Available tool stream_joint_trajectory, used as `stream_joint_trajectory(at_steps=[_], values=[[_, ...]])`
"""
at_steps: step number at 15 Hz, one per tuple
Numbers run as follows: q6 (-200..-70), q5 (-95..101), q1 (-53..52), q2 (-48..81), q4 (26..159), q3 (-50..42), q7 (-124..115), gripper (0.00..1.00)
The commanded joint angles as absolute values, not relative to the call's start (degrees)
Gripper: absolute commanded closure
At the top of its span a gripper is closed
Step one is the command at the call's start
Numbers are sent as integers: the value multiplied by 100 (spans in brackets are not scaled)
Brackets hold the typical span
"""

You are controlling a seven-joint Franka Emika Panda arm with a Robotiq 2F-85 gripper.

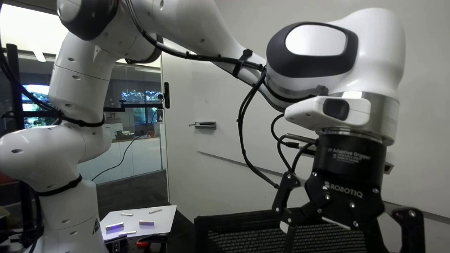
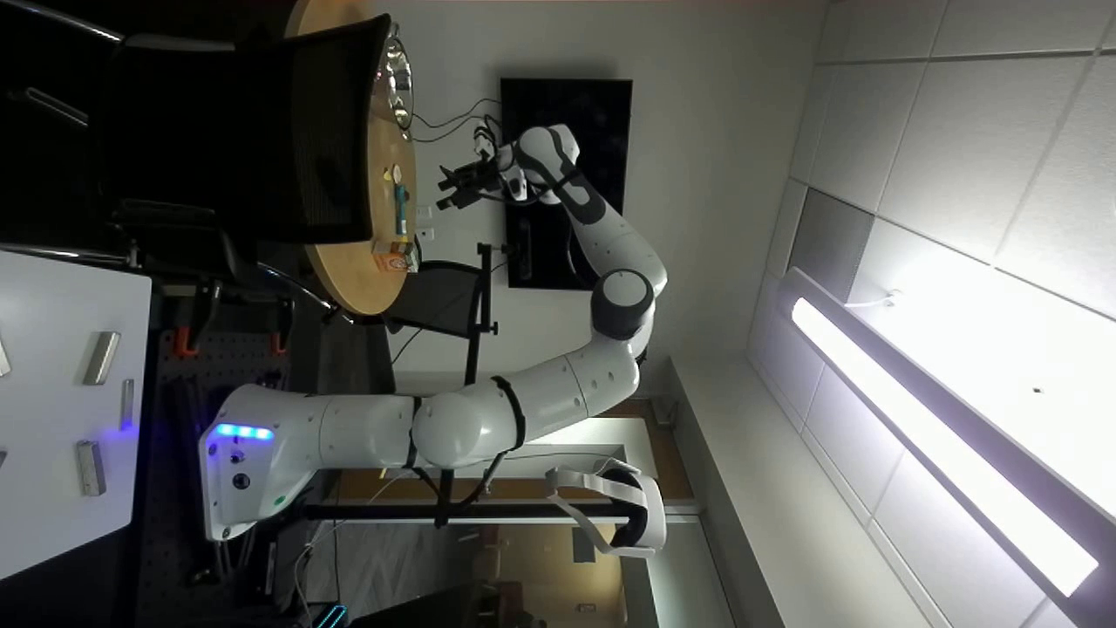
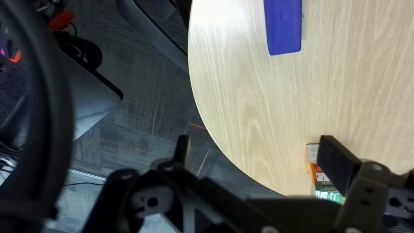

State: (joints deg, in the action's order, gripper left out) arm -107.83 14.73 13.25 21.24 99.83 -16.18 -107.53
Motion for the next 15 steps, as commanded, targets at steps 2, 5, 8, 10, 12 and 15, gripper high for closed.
stream_joint_trajectory(at_steps=[2,5,8,10,12,15], values=[[-10108,1400,1297,2601,9485,-1722,-10722,0],[-10315,1149,1439,2730,9476,-1639,-10319,0],[-11043,687,1592,2755,9667,-1590,-9867,0],[-11509,587,1598,2805,9730,-1642,-9729,0],[-11858,574,1598,2858,9760,-1693,-9690,0],[-12249,650,1558,2915,9833,-1743,-9627,0]])
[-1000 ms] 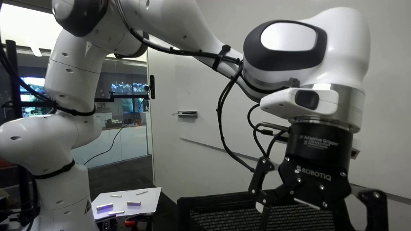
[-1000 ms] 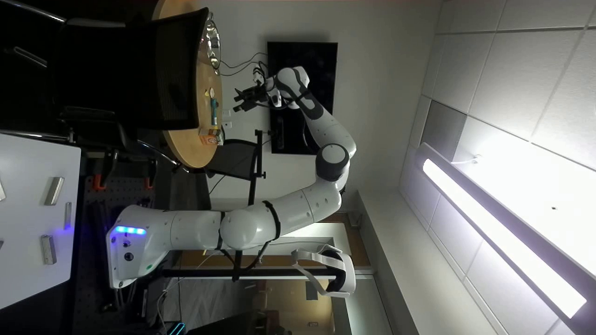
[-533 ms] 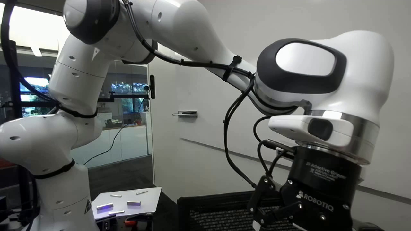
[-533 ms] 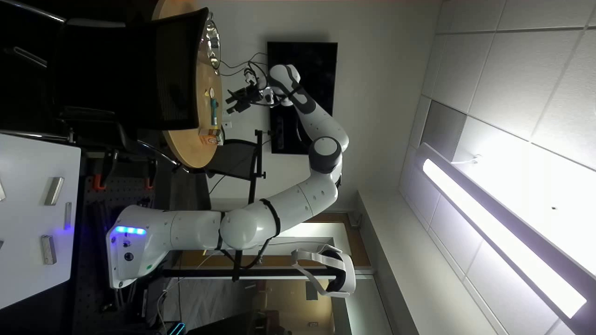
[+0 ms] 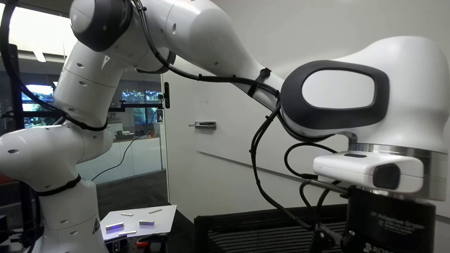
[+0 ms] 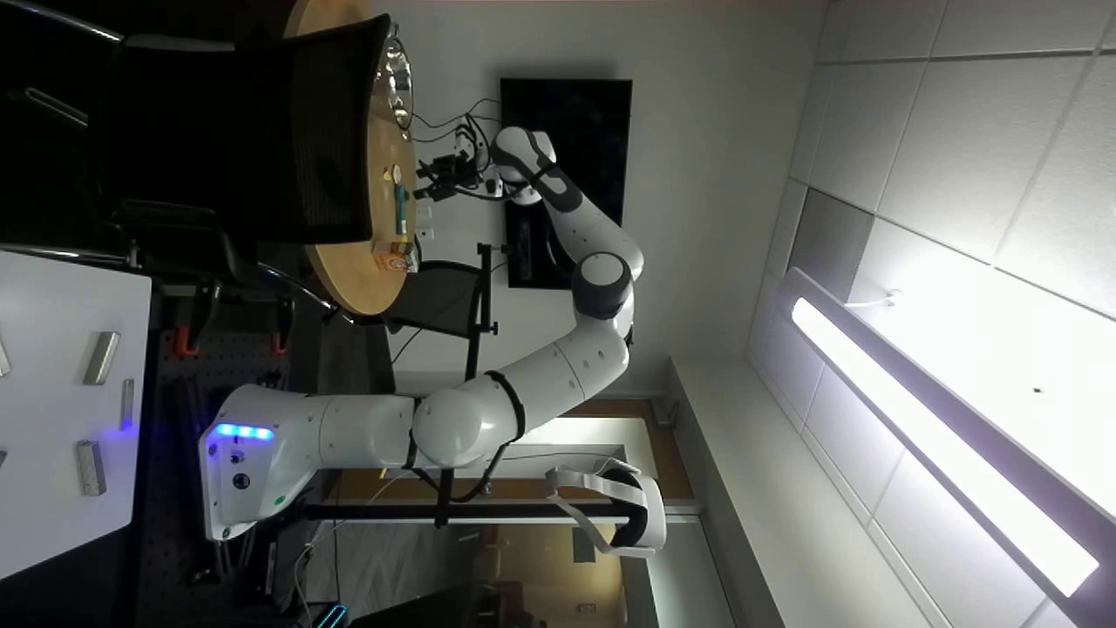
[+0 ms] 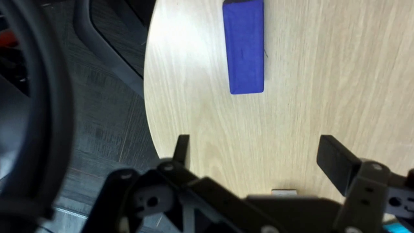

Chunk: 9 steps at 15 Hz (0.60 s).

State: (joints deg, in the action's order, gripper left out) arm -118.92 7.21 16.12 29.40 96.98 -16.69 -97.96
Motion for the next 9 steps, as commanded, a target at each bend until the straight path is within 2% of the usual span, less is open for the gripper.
stream_joint_trajectory(at_steps=[1,9], values=[[-12338,674,1535,2943,9864,-1762,-9651,0],[-12662,785,1481,3215,10141,-1917,-9737,0]])
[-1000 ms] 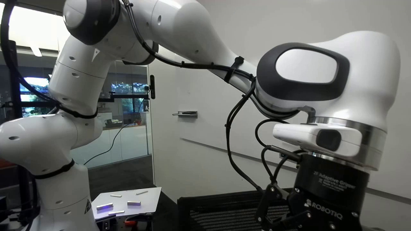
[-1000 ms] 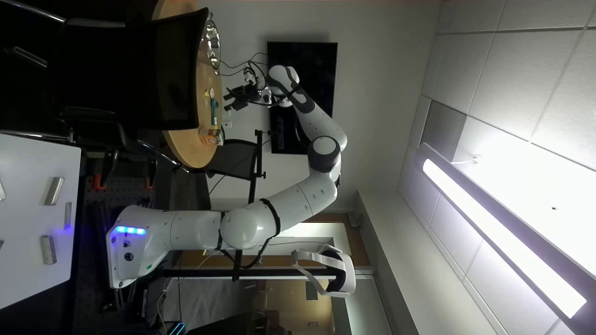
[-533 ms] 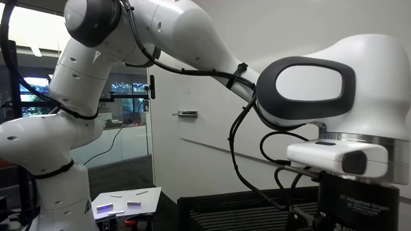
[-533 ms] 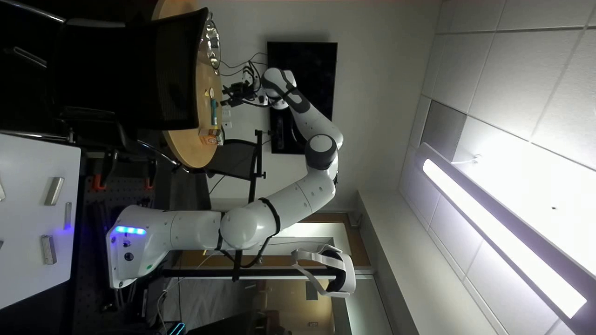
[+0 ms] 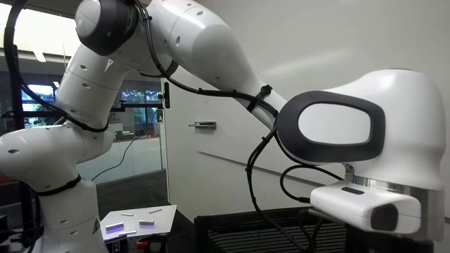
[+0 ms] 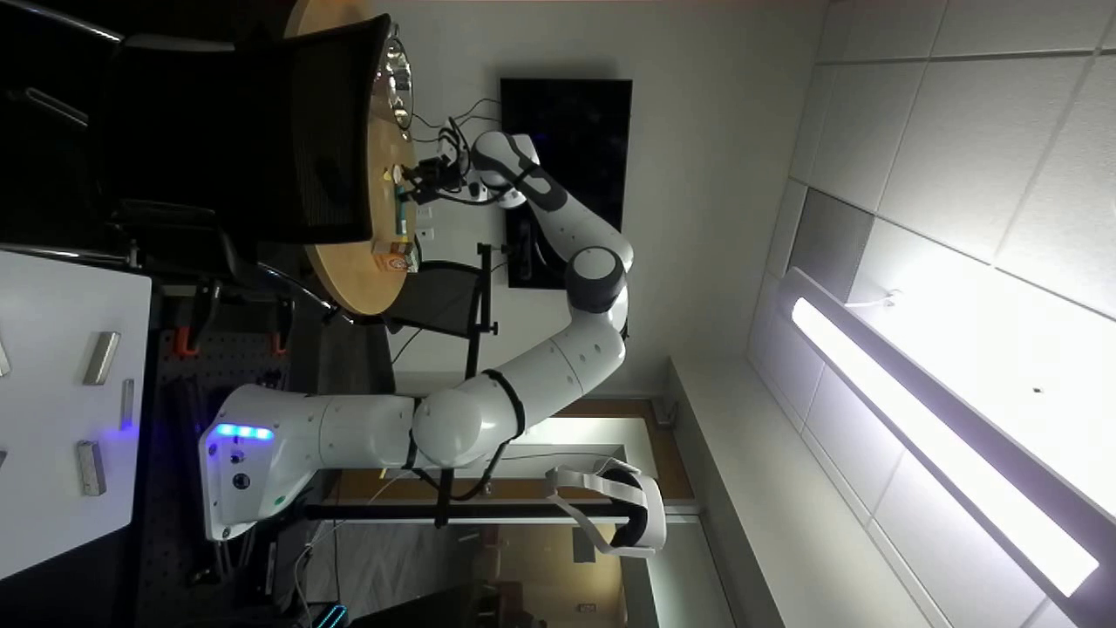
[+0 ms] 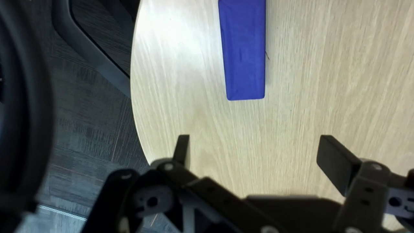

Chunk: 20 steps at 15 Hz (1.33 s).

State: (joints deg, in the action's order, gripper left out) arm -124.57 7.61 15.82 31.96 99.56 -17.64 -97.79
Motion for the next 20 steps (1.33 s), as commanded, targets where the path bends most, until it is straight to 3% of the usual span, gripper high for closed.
stream_joint_trajectory(at_steps=[1,20], values=[[-12713,791,1483,3249,10181,-1940,-9727,0],[-13217,720,1316,3658,10593,-2005,-9431,0]])
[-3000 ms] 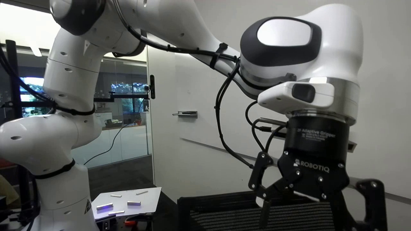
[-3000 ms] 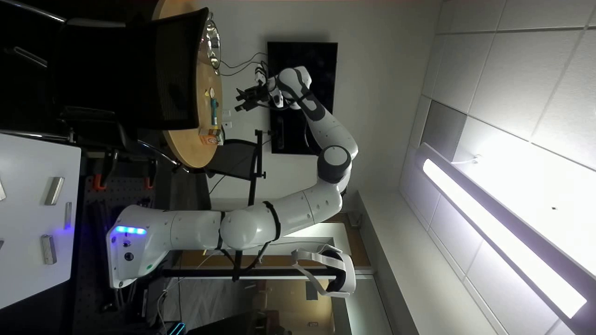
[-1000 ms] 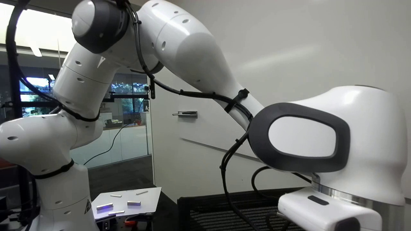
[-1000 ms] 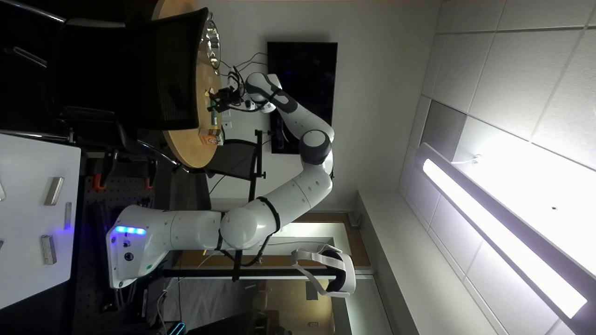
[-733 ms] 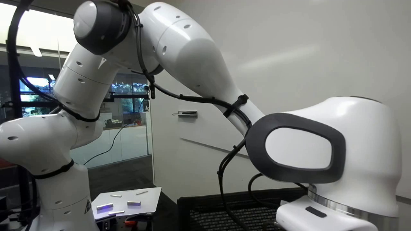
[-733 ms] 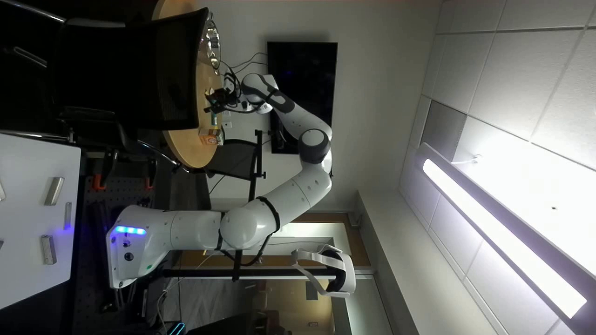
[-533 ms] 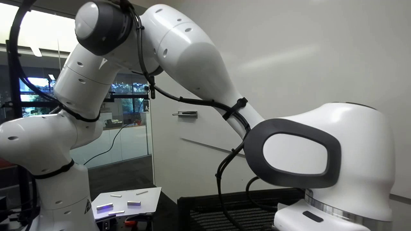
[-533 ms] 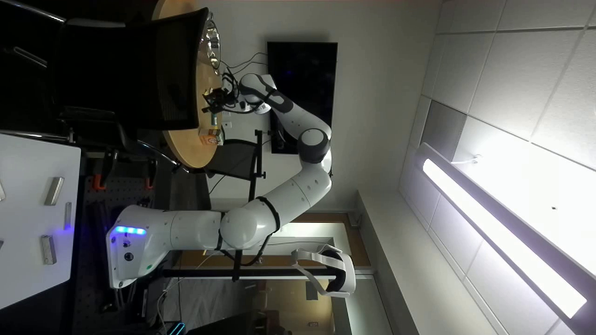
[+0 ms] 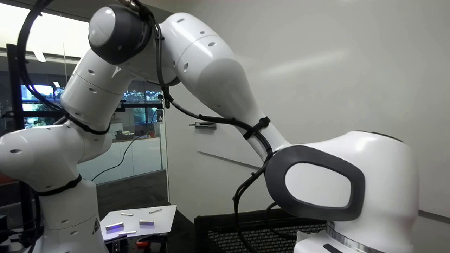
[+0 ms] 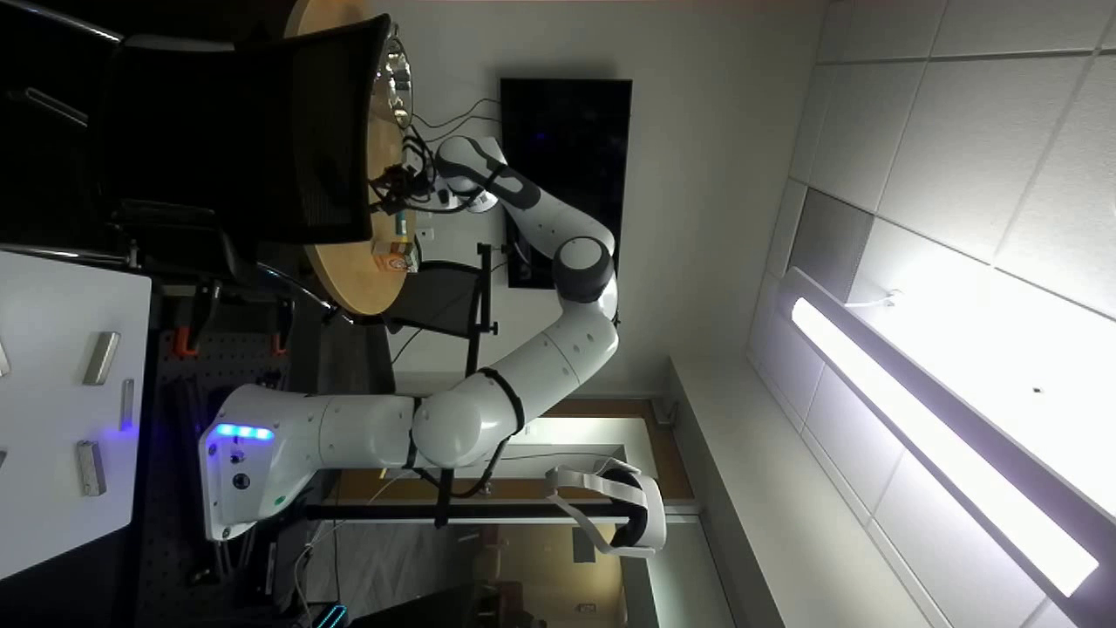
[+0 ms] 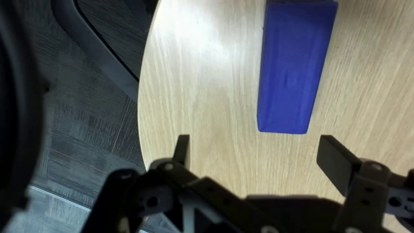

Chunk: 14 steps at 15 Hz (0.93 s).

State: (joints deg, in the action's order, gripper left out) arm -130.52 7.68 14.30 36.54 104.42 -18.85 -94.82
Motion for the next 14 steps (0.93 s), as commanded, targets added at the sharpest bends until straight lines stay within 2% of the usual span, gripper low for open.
stream_joint_trajectory(at_steps=[1,14], values=[[-13220,721,1315,3690,10601,-2013,-9436,0],[-13395,566,1411,4010,10512,-1953,-9021,0]])
